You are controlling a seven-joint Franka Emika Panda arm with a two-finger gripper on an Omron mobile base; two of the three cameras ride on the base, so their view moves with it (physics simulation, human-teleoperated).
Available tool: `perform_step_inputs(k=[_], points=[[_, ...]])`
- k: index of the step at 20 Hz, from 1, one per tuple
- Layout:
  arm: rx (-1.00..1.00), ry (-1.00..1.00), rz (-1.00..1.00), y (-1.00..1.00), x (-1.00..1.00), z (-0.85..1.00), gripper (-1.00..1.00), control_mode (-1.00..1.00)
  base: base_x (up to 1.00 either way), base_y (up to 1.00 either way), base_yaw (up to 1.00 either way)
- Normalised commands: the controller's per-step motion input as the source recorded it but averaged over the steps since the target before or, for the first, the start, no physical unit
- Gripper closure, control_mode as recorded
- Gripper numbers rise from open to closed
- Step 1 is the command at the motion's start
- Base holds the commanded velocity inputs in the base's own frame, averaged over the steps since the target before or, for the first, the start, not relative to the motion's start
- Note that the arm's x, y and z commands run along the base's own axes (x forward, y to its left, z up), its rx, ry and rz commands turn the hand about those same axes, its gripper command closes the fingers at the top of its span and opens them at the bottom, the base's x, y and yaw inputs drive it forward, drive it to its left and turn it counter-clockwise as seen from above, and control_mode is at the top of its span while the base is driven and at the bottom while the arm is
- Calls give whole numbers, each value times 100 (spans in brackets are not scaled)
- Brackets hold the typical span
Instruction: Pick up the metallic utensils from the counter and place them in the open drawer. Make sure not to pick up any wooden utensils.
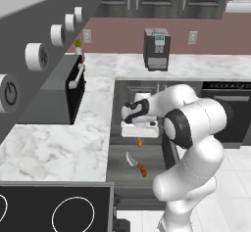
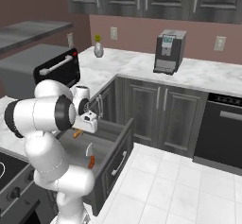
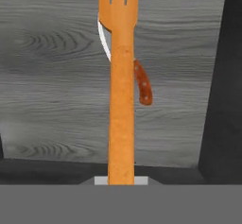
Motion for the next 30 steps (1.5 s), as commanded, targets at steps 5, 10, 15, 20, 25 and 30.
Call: perform_step_inputs(k=[5, 10, 15, 20, 25, 30], points=[[0, -2, 0, -23, 15, -63, 100, -100, 0, 0, 0], [0, 0, 2, -30, 3, -48, 100, -100, 0, 0, 0], [0, -2, 7, -16, 0, -34, 100, -100, 0, 0, 0], [0, -6, 16, -2, -11, -7, 100, -100, 0, 0, 0], [0, -9, 23, 0, -13, 0, 100, -100, 0, 0, 0], [0, -3, 22, 0, 0, 0, 100, -100, 0, 0, 0]])
